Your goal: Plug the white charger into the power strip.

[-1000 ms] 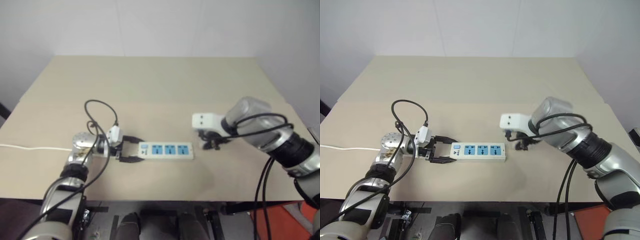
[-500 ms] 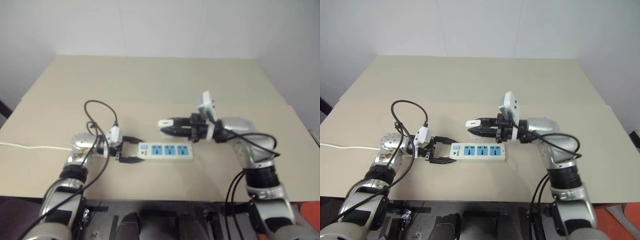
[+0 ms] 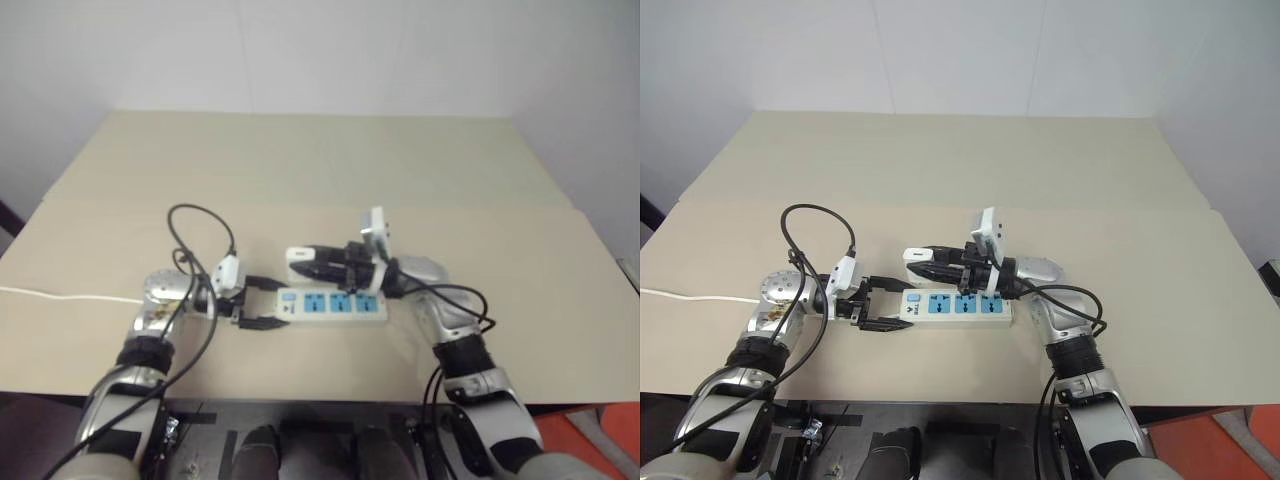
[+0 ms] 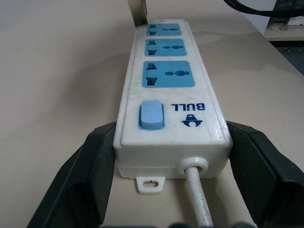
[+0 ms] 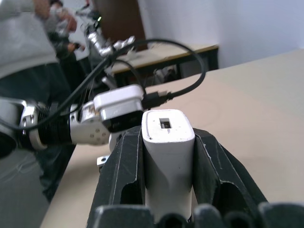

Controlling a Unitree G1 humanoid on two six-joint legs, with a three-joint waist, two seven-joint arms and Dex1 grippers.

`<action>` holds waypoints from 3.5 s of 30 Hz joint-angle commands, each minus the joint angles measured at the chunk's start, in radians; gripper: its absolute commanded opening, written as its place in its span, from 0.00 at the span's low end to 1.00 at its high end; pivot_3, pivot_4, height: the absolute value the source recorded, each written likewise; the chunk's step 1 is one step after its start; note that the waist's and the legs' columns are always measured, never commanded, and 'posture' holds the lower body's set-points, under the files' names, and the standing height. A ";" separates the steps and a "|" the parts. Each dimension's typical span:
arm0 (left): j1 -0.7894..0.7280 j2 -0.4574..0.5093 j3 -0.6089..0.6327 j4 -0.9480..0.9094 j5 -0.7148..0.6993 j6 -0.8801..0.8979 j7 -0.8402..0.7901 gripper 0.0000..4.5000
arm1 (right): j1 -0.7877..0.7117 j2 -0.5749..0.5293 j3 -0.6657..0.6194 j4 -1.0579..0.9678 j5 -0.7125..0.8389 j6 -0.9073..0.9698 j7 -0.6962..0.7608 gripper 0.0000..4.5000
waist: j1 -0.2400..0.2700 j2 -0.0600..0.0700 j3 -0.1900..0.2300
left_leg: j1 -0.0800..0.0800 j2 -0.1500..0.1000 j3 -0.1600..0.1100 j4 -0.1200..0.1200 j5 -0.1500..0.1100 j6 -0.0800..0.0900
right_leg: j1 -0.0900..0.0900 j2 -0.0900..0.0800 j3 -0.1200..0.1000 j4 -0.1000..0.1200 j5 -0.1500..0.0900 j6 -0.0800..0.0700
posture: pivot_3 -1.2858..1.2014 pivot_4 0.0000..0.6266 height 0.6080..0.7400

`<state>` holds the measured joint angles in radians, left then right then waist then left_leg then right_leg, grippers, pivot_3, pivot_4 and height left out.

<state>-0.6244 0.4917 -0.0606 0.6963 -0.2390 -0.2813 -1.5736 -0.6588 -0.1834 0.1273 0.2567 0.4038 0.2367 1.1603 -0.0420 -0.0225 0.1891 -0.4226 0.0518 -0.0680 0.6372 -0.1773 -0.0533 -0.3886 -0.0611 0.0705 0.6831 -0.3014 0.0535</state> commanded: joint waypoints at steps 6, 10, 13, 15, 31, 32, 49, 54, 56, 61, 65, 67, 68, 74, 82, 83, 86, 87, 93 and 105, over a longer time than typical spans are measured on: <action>0.010 0.003 -0.001 -0.030 -0.007 0.009 0.009 0.72 | -0.017 -0.003 0.018 0.100 -0.025 -0.112 0.083 0.24 | 0.000 0.000 0.000 | 0.000 0.000 0.000 0.000 0.000 0.000 | 0.000 0.000 0.000 0.000 0.000 0.000 | 0.52 0.24 1.00; 0.008 0.002 -0.002 -0.027 -0.007 0.008 0.010 0.72 | -0.019 -0.008 0.016 0.139 -0.039 -0.137 0.098 0.24 | 0.000 0.000 0.000 | 0.000 0.000 0.000 0.000 0.000 0.000 | 0.000 0.000 0.000 0.000 0.000 0.000 | 0.52 0.24 1.00; 0.008 0.002 -0.004 -0.024 -0.004 0.007 0.011 0.72 | -0.022 -0.020 0.007 0.172 -0.044 -0.155 0.117 0.24 | 0.000 0.000 0.000 | 0.000 0.000 0.000 0.000 0.000 0.000 | 0.000 0.000 0.000 0.000 0.000 0.000 | 0.52 0.24 1.00; 0.008 0.003 -0.005 -0.025 -0.004 0.007 0.009 0.72 | -0.029 -0.026 0.000 0.201 -0.048 -0.177 0.127 0.24 | 0.000 0.000 0.000 | 0.000 0.000 0.000 0.000 0.000 0.000 | 0.000 0.000 0.000 0.000 0.000 0.000 | 0.52 0.24 1.00; 0.016 0.018 0.001 -0.033 -0.006 0.011 0.008 0.72 | -0.042 -0.050 -0.019 0.354 -0.064 -0.306 0.193 0.24 | 0.001 0.000 0.000 | 0.000 0.000 0.000 0.000 0.000 0.000 | 0.000 0.000 0.000 0.000 0.000 0.000 | 0.52 0.24 1.00; 0.016 0.019 0.001 -0.033 -0.006 0.010 0.007 0.72 | -0.038 -0.047 -0.017 0.360 -0.068 -0.315 0.193 0.24 | 0.001 0.000 0.000 | 0.000 0.000 0.000 0.000 0.000 0.000 | 0.000 0.000 0.000 0.000 0.000 0.000 | 0.52 0.24 1.00; 0.022 0.019 -0.001 -0.049 -0.006 0.019 0.011 0.72 | -0.080 -0.081 0.018 0.570 -0.147 -0.485 0.257 0.24 | 0.000 0.000 0.000 | 0.002 0.000 0.000 0.000 0.000 0.000 | 0.002 0.000 0.000 0.000 0.000 0.000 | 0.52 0.24 1.00; 0.024 0.019 0.000 -0.052 -0.008 0.020 0.013 0.72 | -0.108 -0.097 0.046 0.630 -0.195 -0.476 0.227 0.24 | 0.000 0.001 0.000 | 0.006 0.000 0.000 0.000 0.000 0.000 | 0.005 0.000 0.000 0.000 0.000 0.000 | 0.52 0.24 1.00; 0.024 0.019 -0.001 -0.051 -0.008 0.020 0.014 0.72 | -0.113 -0.104 0.057 0.646 -0.214 -0.472 0.219 0.24 | -0.001 0.001 0.000 | 0.009 0.000 0.000 0.000 0.000 0.000 | 0.008 0.000 0.000 0.000 0.000 0.000 | 0.52 0.24 1.00; 0.024 0.018 -0.004 -0.052 -0.008 0.021 0.019 0.72 | -0.124 -0.116 0.087 0.689 -0.245 -0.439 0.190 0.24 | -0.003 0.000 0.000 | 0.019 0.000 0.000 -0.002 0.000 0.000 | 0.018 0.000 0.000 -0.002 0.000 0.001 | 0.52 0.24 1.00; 0.024 0.017 -0.005 -0.053 -0.009 0.023 0.021 0.72 | -0.112 -0.118 0.098 0.699 -0.257 -0.449 0.178 0.24 | -0.003 0.001 0.000 | 0.020 0.000 0.000 -0.002 0.000 0.000 | 0.019 0.000 0.000 -0.002 -0.001 0.001 | 0.52 0.24 1.00; 0.024 0.018 -0.005 -0.054 -0.010 0.025 0.020 0.72 | -0.109 -0.116 0.099 0.705 -0.259 -0.445 0.169 0.24 | -0.003 0.001 0.000 | 0.021 0.000 0.000 -0.002 0.000 0.000 | 0.020 0.000 0.000 -0.002 -0.001 0.001 | 0.52 0.24 1.00; 0.025 0.019 -0.005 -0.055 -0.010 0.025 0.019 0.72 | -0.108 -0.114 0.099 0.707 -0.259 -0.444 0.164 0.24 | -0.003 0.001 0.000 | 0.021 0.000 0.000 -0.002 0.000 0.000 | 0.020 0.000 0.001 -0.002 -0.001 0.001 | 0.52 0.24 1.00; 0.032 0.022 -0.005 -0.064 -0.013 0.029 0.019 0.72 | -0.104 -0.107 0.085 0.713 -0.241 -0.424 0.173 0.24 | -0.004 0.001 -0.001 | 0.023 0.000 0.000 -0.002 0.000 0.000 | 0.021 0.000 0.001 -0.002 -0.001 0.002 | 0.52 0.24 1.00; 0.033 0.028 -0.007 -0.067 -0.012 0.028 0.018 0.72 | -0.101 -0.093 0.053 0.719 -0.230 -0.471 0.163 0.85 | -0.005 -0.006 -0.005 | 0.023 0.001 0.000 -0.004 0.000 0.000 | 0.021 0.001 0.001 -0.002 -0.001 0.002 | 0.52 0.24 1.00; 0.034 0.029 -0.008 -0.068 -0.013 0.029 0.018 0.72 | -0.100 -0.093 0.049 0.716 -0.231 -0.481 0.164 0.93 | -0.005 -0.006 -0.005 | 0.024 0.001 0.000 -0.004 0.000 0.000 | 0.021 0.001 0.001 -0.002 -0.001 0.002 | 0.52 0.24 1.00; 0.031 0.030 -0.008 -0.064 -0.013 0.028 0.017 0.72 | -0.096 -0.094 0.042 0.707 -0.231 -0.504 0.184 1.00 | -0.005 -0.007 -0.006 | 0.024 0.001 0.000 -0.004 0.000 0.000 | 0.021 0.001 0.001 -0.002 -0.001 0.002 | 0.52 0.24 1.00; 0.031 0.030 -0.008 -0.064 -0.013 0.028 0.017 0.72 | -0.095 -0.096 0.040 0.703 -0.231 -0.509 0.194 1.00 | -0.005 -0.007 -0.006 | 0.024 0.001 0.000 -0.004 0.000 0.000 | 0.021 0.001 0.001 -0.003 -0.001 0.002 | 0.52 0.24 1.00; 0.018 0.029 -0.007 -0.050 -0.009 0.021 0.021 0.72 | -0.086 -0.111 0.007 0.669 -0.219 -0.611 0.195 1.00 | -0.005 -0.007 -0.006 | 0.023 0.001 0.000 -0.005 0.000 0.000 | 0.021 0.001 0.001 -0.004 -0.002 0.003 | 0.52 0.24 1.00; 0.021 0.034 -0.004 -0.102 -0.032 0.121 -0.002 0.99 | -0.067 -0.223 -0.062 0.491 -0.159 -0.667 0.247 1.00 | -0.004 -0.001 0.001 | 0.017 0.001 0.000 -0.005 0.000 0.000 | 0.016 0.001 0.001 -0.004 -0.002 0.004 | 0.52 0.24 1.00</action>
<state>-0.5967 0.5185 -0.0686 0.6380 -0.2416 -0.1683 -1.5573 -0.7238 -0.3895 0.0859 0.7940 0.2291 -0.4205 1.3944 -0.0458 -0.0234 0.1902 -0.4059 0.0523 -0.0680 0.6321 -0.1772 -0.0535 -0.3727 -0.0604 0.0714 0.6787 -0.3035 0.0573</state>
